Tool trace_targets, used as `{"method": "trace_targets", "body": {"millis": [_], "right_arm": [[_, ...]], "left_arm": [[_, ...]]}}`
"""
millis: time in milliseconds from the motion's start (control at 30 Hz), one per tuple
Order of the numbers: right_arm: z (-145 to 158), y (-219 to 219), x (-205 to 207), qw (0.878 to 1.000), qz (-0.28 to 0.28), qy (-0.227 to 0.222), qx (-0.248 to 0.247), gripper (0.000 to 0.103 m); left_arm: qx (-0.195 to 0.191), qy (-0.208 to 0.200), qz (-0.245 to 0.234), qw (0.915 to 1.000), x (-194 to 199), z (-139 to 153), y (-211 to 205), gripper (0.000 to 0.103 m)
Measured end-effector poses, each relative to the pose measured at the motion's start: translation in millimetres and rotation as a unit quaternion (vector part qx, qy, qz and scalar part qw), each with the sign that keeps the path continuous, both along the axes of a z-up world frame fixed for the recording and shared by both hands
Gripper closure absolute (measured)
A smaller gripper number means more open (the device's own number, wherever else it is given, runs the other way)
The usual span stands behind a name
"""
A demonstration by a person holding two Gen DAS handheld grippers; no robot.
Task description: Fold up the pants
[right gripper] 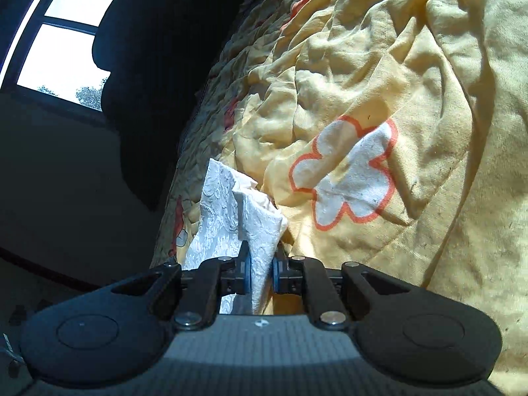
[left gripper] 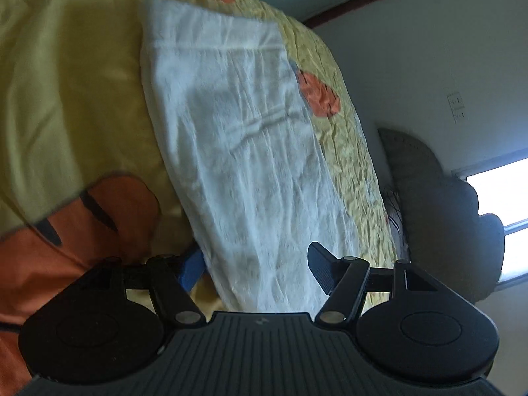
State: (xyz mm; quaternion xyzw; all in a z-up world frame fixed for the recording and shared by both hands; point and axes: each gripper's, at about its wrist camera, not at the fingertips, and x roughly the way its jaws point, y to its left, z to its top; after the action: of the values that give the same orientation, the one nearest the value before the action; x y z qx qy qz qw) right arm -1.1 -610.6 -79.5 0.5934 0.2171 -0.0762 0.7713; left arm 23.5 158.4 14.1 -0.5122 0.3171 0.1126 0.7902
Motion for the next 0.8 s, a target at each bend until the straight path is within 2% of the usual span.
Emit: {"method": "trace_targets", "body": {"millis": [100,167,200,267,400,467,533,600,700,800], "right_arm": [[4,-3,3,1.0,0.006,0.002,-0.003,0.092],[7,-3,6,1.0,0.006,0.003,-0.004,0.092],[7,-2,7,1.0,0.006,0.004,-0.005,0.091],[10,-2,9,1.0,0.007,0.0,-0.005,0.091],[33,0,-2,0.999,0.014,-0.034,-0.011,0.092],[41,1,-11,0.999,0.019,-0.041,-0.019,0.092],[30,0,-15,0.999,0.023,-0.022,-0.021,0.091],[4,-2,-14,1.0,0.021,0.009,-0.003,0.091],[-4,2,-15,1.0,0.013,-0.006,-0.005,0.089],[-4,1,-14,1.0,0.008,-0.003,0.004,0.085]], "left_arm": [[0.051,0.001,0.069,0.9963,-4,7,18,0.035],[0.102,0.006,0.096,0.9902,0,11,27,0.063],[0.126,0.017,0.094,0.9873,4,10,31,0.094],[0.122,0.021,0.089,0.9883,8,9,39,0.095],[0.164,-0.021,0.056,0.9847,-6,43,37,0.095],[0.173,-0.022,0.053,0.9832,-13,52,44,0.095],[0.18,0.004,0.061,0.9817,-14,42,55,0.096],[0.173,0.038,0.05,0.9829,-10,20,60,0.096],[0.198,0.03,0.022,0.9794,-12,15,54,0.096],[0.19,0.025,0.001,0.9815,-16,21,54,0.072]]}}
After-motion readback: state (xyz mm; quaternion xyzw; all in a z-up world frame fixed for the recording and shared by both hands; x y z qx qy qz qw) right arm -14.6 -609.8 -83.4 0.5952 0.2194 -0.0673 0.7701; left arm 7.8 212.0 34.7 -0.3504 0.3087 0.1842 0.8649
